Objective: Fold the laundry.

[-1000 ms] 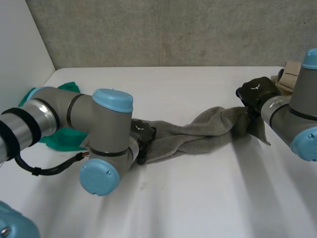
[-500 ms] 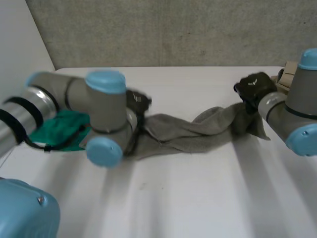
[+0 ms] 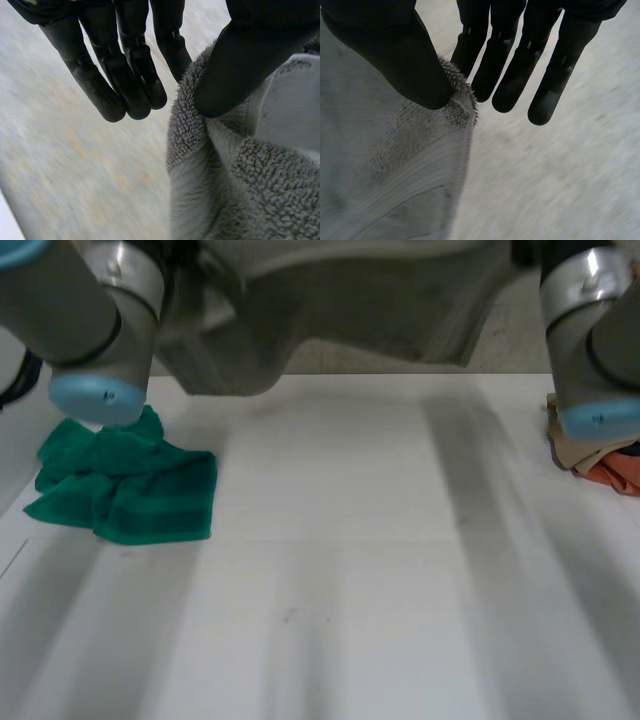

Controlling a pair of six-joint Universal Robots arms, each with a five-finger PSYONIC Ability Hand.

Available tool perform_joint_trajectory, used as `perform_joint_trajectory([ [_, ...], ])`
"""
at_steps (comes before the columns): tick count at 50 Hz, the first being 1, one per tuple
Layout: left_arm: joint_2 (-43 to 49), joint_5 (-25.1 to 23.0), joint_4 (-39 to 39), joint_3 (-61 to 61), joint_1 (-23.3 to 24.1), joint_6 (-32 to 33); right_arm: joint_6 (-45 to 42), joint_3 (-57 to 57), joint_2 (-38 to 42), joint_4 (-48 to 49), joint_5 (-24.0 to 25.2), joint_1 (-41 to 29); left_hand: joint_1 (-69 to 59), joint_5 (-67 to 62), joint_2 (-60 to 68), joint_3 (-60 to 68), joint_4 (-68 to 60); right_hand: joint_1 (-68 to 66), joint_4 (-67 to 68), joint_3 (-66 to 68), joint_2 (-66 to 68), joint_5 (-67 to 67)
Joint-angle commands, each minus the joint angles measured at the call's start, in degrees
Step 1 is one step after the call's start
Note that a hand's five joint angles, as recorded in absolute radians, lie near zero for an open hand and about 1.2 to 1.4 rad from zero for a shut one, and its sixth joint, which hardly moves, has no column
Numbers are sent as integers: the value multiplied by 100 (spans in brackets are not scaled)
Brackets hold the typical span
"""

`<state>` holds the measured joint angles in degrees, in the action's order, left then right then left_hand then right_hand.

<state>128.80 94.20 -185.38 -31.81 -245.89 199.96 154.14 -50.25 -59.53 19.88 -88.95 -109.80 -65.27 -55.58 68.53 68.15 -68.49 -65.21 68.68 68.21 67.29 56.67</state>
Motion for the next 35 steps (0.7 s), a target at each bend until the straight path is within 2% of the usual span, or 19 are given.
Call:
perform_joint_trajectory([
  [1,-329,-534,326,-2126,-161,-115,-42,-1547,-208,-529,421,46,-1473,-1442,1147,1185,-1151,-1479,1132,1179,1271,1333],
  [7,-146,-693,756,-3435,-284,-62,-217,-2497,186,-871,914,90,-1473,-1442,1147,1185,-1151,-1479,1132,1179,1271,1333],
  [16,330,-403,1030,-3666,-346,561,-912,-2718,705,-1425,923,116,-1473,-1442,1147,1185,-1151,-1479,1132,1179,1271,1333],
  [17,347,-368,1021,-3649,-346,597,-912,-2727,705,-1443,915,116,-1275,-1244,949,987,-953,-1479,1132,1179,1271,1333],
  [22,173,-183,995,-3666,-267,623,-746,-2823,565,-1426,836,99,3510,3542,-3836,-3799,3832,-1479,1132,1179,1271,1333],
  [26,-65,-16,942,-3876,-144,632,-649,-2876,503,-1390,748,134,4661,4693,-4987,-4950,4983,-1479,1132,1179,1271,1333],
  [32,-610,493,758,-4711,50,650,-657,-2858,547,-1355,589,213,4683,4714,-5008,-4971,5004,-1479,1132,1179,1271,1333],
  [34,-777,625,714,-4948,76,624,-666,-2850,556,-1355,563,222,4431,4462,-4757,-4719,4753,-1479,1132,1179,1271,1333],
  [35,-925,704,705,-5149,85,606,-684,-2850,556,-1355,563,213,3797,3828,-4122,-4085,4118,-1479,1132,1179,1271,1333],
])
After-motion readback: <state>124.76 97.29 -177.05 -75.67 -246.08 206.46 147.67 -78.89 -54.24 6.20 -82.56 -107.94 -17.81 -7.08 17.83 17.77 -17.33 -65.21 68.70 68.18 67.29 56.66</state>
